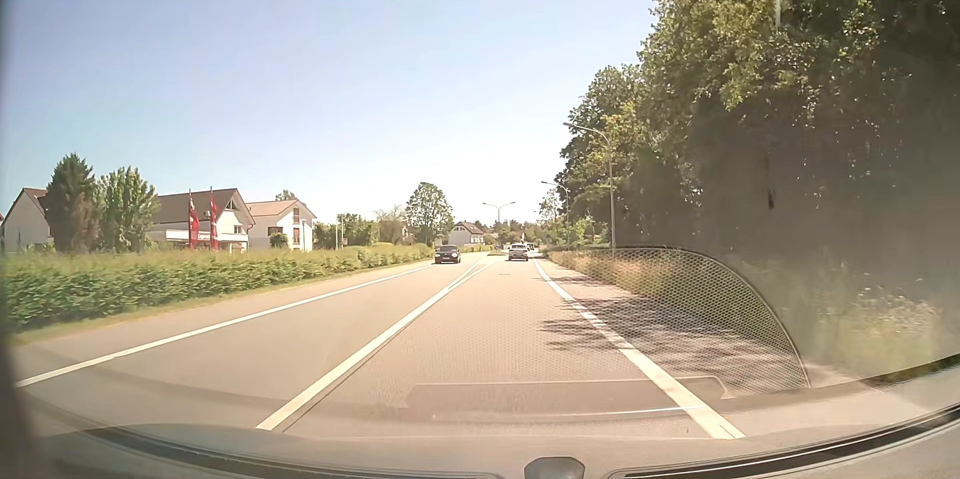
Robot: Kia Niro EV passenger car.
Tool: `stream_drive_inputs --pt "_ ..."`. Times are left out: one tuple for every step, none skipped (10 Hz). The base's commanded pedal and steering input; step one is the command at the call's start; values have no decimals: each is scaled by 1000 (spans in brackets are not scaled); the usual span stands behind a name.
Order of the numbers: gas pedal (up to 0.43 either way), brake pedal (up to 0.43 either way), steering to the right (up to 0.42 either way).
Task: Follow the waypoints while adhering to traffic rules and regulations
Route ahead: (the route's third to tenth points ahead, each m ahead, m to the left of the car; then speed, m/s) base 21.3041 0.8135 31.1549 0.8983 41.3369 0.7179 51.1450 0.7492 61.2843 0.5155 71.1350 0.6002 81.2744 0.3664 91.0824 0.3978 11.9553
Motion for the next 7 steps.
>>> stream_drive_inputs --pt "47 30 0" --pt "47 30 0" --pt "47 30 0" --pt "47 30 0" --pt "47 30 0" --pt "47 30 0" --pt "47 30 0"
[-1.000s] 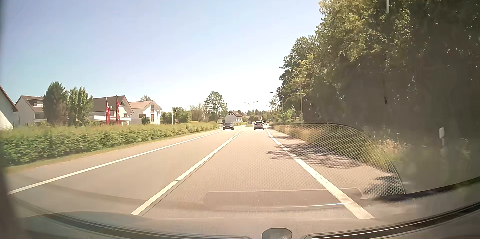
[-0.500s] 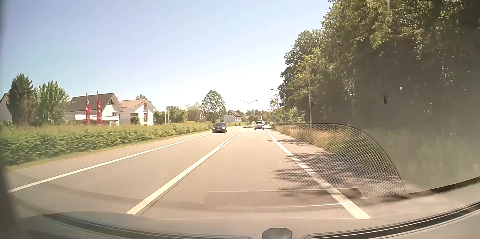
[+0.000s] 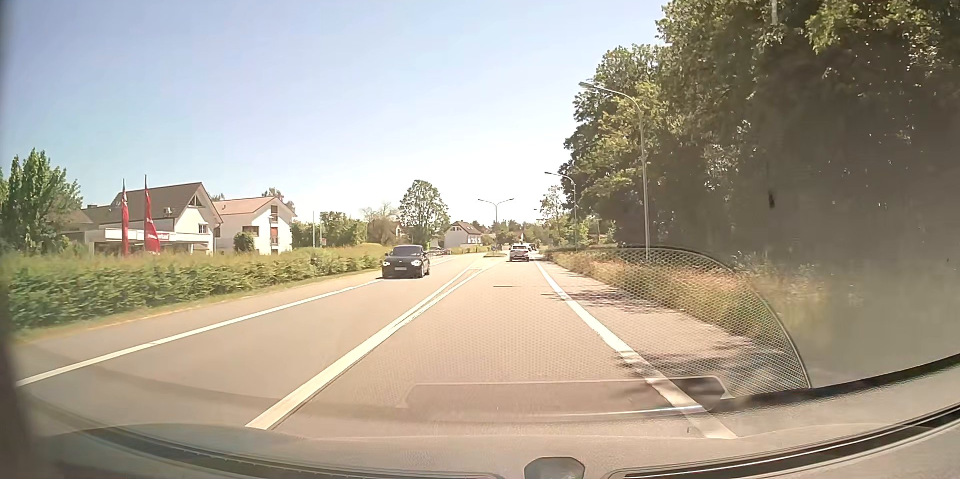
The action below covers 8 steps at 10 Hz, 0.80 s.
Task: Follow the waypoints while adhering to traffic rules and regulations
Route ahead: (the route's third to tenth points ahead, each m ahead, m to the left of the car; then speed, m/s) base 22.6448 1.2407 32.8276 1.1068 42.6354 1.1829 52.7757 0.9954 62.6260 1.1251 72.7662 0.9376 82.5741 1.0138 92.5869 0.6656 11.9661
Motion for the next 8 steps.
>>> stream_drive_inputs --pt "39 30 0" --pt "39 30 0" --pt "39 30 0" --pt "39 30 0" --pt "39 30 0" --pt "39 30 0" --pt "39 30 0" --pt "39 30 0"
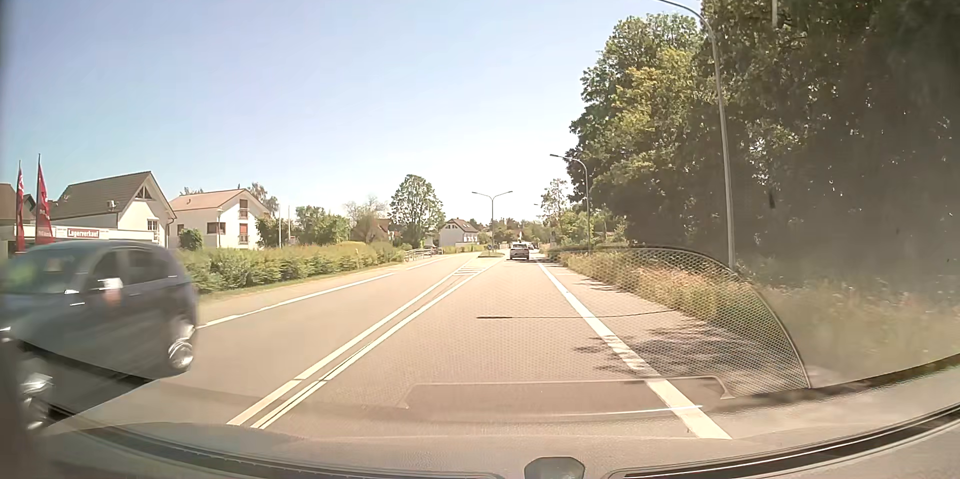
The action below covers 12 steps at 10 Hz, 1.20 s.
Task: Follow the waypoints while adhering to traffic rules and regulations
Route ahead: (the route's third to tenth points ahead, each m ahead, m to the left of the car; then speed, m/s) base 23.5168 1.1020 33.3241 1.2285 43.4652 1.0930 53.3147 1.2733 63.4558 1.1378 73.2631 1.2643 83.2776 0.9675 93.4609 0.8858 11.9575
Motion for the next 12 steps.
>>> stream_drive_inputs --pt "39 30 0" --pt "39 30 0" --pt "39 30 0" --pt "39 30 0" --pt "39 30 0" --pt "39 30 0" --pt "39 30 0" --pt "39 30 1" --pt "39 30 1" --pt "39 30 1" --pt "39 30 2" --pt "39 30 2"
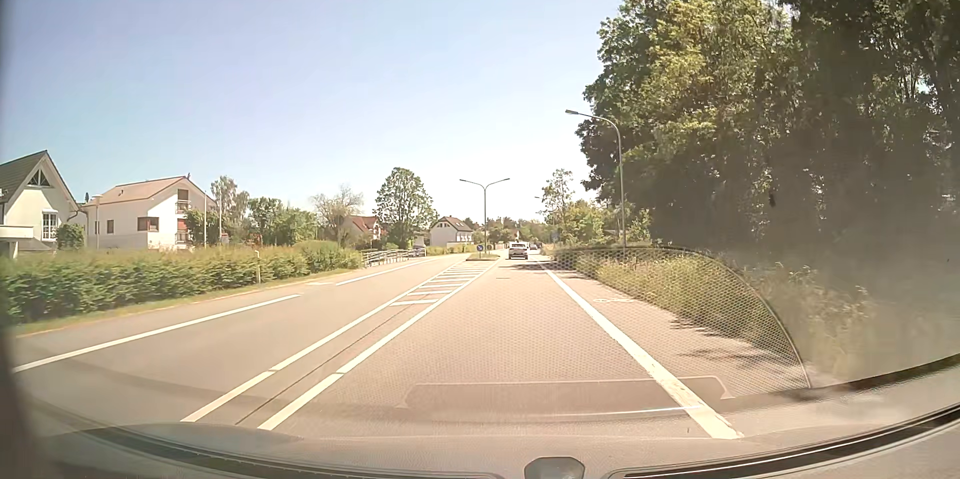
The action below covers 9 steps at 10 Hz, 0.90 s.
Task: Follow the waypoints while adhering to traffic rules and regulations
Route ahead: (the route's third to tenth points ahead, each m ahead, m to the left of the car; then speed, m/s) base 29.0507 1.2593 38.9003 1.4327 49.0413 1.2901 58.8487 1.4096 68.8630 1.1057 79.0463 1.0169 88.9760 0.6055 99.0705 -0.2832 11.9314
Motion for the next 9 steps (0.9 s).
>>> stream_drive_inputs --pt "39 30 2" --pt "39 30 3" --pt "39 30 3" --pt "39 30 3" --pt "39 30 3" --pt "39 30 3" --pt "39 30 3" --pt "39 30 3" --pt "39 30 3"
